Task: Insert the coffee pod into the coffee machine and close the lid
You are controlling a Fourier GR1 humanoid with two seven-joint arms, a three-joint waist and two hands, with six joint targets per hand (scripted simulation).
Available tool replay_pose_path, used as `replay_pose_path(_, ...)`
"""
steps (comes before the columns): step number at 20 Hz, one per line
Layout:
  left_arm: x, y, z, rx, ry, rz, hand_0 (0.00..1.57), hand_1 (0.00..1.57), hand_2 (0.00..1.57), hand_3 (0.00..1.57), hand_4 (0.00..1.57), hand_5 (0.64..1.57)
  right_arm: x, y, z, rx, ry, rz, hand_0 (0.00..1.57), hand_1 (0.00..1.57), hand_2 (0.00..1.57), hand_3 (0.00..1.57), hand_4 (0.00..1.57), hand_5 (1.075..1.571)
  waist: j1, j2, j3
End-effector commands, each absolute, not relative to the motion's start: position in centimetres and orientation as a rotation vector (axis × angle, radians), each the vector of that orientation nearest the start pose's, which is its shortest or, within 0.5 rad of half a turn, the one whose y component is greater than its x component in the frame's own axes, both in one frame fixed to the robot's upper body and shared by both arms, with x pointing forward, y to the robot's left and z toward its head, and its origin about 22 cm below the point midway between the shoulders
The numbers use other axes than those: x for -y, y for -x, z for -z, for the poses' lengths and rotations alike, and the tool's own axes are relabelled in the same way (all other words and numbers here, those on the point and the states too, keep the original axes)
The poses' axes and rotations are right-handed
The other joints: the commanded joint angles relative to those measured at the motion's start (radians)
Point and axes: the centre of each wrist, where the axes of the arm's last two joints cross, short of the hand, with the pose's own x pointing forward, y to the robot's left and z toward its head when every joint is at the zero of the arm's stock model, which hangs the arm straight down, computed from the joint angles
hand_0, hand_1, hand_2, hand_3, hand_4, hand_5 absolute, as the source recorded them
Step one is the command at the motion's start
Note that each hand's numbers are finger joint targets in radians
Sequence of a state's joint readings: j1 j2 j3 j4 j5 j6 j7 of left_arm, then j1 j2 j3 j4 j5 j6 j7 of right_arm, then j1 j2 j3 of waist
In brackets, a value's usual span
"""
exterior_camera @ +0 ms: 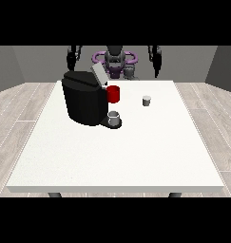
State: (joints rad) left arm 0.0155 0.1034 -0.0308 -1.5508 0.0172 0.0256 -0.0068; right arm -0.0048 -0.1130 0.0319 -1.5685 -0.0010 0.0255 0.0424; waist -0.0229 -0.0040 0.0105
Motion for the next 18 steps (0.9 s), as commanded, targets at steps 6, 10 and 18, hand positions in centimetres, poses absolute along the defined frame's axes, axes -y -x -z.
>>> replay_pose_path(6,-23.6,-23.3,-1.8,1.635,-0.063,0.407,0.00,0.00,0.00,0.00,0.00,1.571,27.1,-25.0,1.5,1.531,0.105,0.002,0.00,0.00,0.00,0.00,0.00,1.571,0.075,-0.012,-0.0094)
replay_pose_path(10,-25.1,-21.7,-0.1,1.611,-0.078,0.551,0.00,0.00,0.00,0.00,0.00,1.571,26.8,-23.9,1.6,1.518,0.329,-0.021,0.00,0.00,0.00,0.00,0.00,1.571,0.051,-0.058,-0.0104)
replay_pose_path(18,-29.8,-28.1,-4.8,1.578,-0.290,0.676,0.00,0.00,0.00,0.00,0.00,1.571,23.4,-25.9,0.8,1.643,0.284,-0.091,0.00,0.00,0.00,0.00,0.00,1.571,-0.032,0.085,-0.0098)
